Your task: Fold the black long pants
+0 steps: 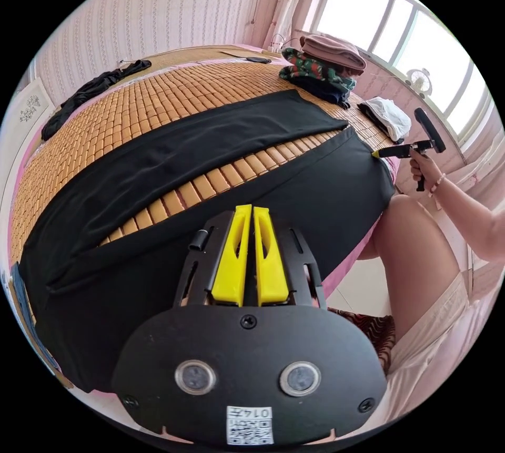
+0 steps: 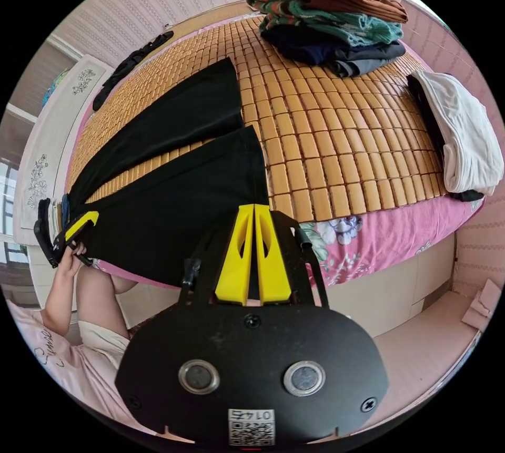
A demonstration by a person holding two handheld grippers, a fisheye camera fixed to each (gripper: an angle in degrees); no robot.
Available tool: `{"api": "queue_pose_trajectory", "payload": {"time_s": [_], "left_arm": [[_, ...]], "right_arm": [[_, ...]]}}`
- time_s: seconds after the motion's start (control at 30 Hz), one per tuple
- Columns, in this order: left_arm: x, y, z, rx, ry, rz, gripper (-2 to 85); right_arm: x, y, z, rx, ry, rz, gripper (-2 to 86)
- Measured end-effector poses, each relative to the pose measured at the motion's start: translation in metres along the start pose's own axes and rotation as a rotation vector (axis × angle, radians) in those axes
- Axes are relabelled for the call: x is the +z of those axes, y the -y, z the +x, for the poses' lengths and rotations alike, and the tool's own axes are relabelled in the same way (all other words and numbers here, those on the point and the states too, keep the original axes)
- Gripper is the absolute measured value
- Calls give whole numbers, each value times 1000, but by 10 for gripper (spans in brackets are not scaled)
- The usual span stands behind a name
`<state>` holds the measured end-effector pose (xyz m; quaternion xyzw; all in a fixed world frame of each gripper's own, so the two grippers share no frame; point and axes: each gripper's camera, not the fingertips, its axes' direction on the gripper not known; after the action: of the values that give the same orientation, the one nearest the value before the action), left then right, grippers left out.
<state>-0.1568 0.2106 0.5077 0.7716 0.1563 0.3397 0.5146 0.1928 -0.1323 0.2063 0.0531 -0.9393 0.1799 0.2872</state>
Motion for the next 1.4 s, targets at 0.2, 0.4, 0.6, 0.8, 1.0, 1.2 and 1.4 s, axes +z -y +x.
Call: {"api": "queue_pose_trajectory", "payload": {"time_s": [0.2, 0.4, 0.6, 0.8, 1.0, 1.2, 1.4], "left_arm": [[-93, -26, -79, -169, 175, 130, -8], [-133, -49, -213, -371, 433, 43, -10], [-124, -60, -283, -539, 423, 25, -10], [-146, -59, -289, -517, 464, 16, -9], [-238, -100, -290, -551, 383, 209, -2], [-350, -227, -294, -765, 408, 229, 3], [-405, -350, -311, -1088, 463, 283, 112]], "right_arm": [[-22, 44, -38, -136, -90, 105, -3], [3, 123, -78, -221, -41, 104, -3], [37, 155, -67, -155, -124, 146, -5], [32, 160, -34, -30, -6, 191, -8], [-7, 130, -8, -26, 111, 230, 9], [-41, 28, 70, 85, 266, 193, 74], [-50, -57, 139, 332, 291, 145, 113]]}}
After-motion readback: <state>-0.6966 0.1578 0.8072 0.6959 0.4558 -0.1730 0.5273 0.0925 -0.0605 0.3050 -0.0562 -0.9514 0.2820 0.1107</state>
